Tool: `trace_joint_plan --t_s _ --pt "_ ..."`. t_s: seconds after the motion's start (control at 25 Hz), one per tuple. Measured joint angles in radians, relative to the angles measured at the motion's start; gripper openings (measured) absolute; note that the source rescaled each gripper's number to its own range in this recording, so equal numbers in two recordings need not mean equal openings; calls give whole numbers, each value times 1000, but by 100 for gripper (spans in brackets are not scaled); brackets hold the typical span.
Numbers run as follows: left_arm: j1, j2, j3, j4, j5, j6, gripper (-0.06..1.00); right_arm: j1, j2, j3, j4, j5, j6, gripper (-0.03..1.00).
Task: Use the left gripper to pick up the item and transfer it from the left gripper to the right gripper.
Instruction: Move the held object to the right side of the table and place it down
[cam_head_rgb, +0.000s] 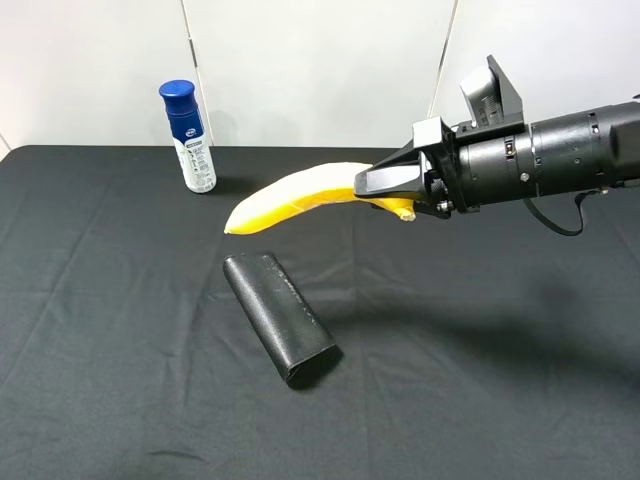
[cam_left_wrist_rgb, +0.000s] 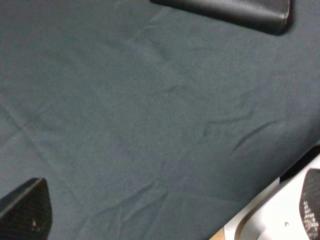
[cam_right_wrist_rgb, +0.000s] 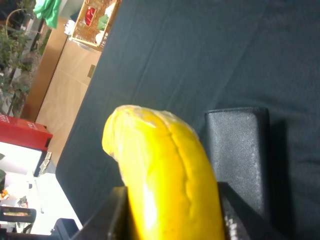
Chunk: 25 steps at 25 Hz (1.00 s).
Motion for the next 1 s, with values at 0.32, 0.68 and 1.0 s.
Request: trace_joint_plan --t_s 0.32,0.68,1.0 --pt "0 -355 143 -24 -14 -7 100 0 0 0 0 -1 1 4" --pt "0 -474 216 -26 -69 -82 100 0 0 0 0 -4 1 4" --pt "0 -473 230 -29 -106 -83 99 0 0 0 -1 -4 1 4"
